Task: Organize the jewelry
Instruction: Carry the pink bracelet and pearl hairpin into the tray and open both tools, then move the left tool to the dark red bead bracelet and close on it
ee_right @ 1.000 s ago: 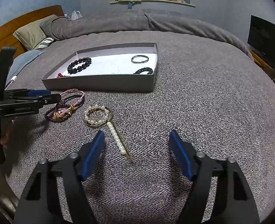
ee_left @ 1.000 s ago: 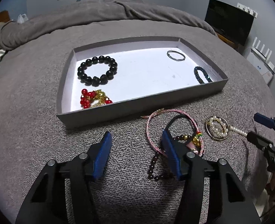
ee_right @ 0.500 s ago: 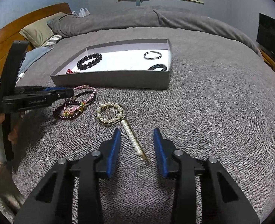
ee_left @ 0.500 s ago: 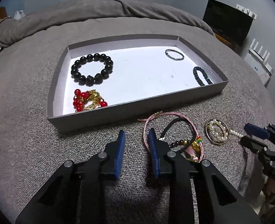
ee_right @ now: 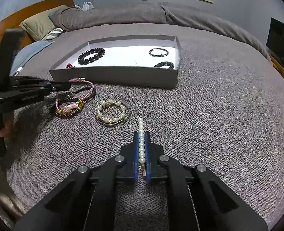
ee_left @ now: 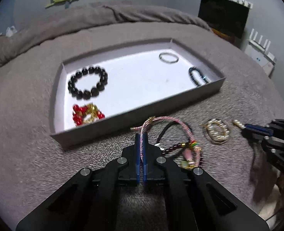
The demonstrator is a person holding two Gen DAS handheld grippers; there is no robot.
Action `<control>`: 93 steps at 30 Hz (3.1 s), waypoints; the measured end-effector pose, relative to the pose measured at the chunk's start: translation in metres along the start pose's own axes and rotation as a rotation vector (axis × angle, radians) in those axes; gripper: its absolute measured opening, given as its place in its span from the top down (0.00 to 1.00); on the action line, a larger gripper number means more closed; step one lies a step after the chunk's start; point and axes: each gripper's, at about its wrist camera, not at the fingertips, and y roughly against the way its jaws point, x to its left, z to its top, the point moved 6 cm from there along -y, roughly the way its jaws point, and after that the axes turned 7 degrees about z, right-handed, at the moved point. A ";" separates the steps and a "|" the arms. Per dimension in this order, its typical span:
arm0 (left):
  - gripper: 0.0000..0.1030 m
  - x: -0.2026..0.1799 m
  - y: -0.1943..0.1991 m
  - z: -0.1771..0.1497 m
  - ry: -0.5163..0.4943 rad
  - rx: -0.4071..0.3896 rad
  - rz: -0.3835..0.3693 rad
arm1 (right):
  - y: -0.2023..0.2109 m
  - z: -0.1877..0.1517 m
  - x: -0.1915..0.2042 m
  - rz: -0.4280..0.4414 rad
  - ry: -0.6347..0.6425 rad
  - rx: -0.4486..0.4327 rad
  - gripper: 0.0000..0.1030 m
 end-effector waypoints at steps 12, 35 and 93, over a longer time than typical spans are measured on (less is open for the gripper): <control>0.97 0.004 0.077 0.032 -0.011 -0.150 -0.043 | 0.031 0.027 0.003 -0.007 0.005 -0.085 0.95; 0.97 0.051 0.002 0.140 0.049 -0.125 -0.016 | -0.044 0.138 -0.005 0.005 -0.055 -0.137 0.95; 0.29 0.055 -0.063 0.132 0.113 -0.041 0.051 | -0.036 0.132 -0.024 -0.138 -0.121 -0.184 0.07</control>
